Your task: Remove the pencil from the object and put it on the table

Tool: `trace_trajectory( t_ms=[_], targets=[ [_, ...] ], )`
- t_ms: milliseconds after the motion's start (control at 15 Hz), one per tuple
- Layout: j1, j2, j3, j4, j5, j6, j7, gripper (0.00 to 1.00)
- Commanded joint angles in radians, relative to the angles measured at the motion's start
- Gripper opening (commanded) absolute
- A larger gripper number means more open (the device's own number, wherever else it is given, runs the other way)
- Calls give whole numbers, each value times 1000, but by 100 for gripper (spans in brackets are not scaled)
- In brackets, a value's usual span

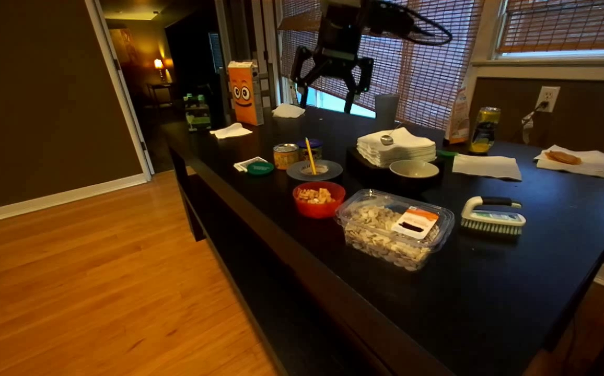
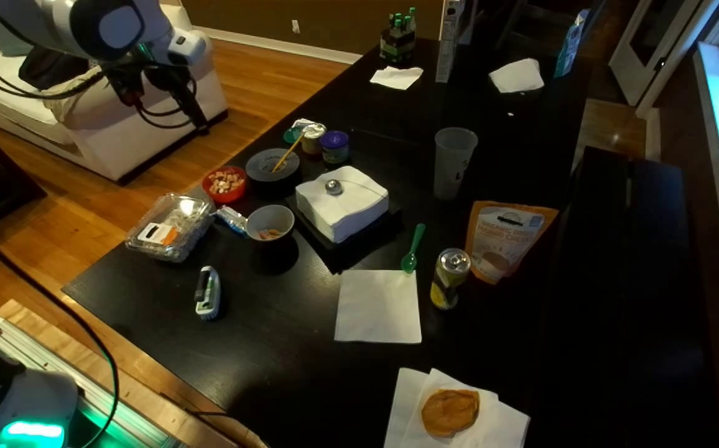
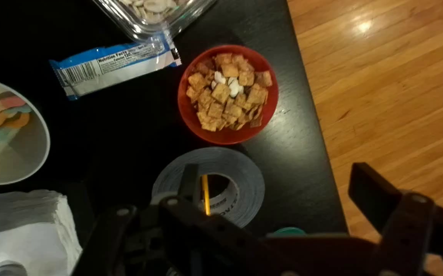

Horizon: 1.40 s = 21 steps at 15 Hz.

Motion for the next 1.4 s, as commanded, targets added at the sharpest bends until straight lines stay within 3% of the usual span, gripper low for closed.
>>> trace_trajectory(
  t_ms=[0,400,667,933,1333],
  targets=[
    [45,103,-70,85,-95,51,214,100],
    [133,234,-177,196,-208,71,481,100],
    [201,328,-249,273,-321,94,565,100],
    [250,417,-314,335,-403,122,595,100],
    [269,546,-357,444,-412,155,567,100]
  ],
)
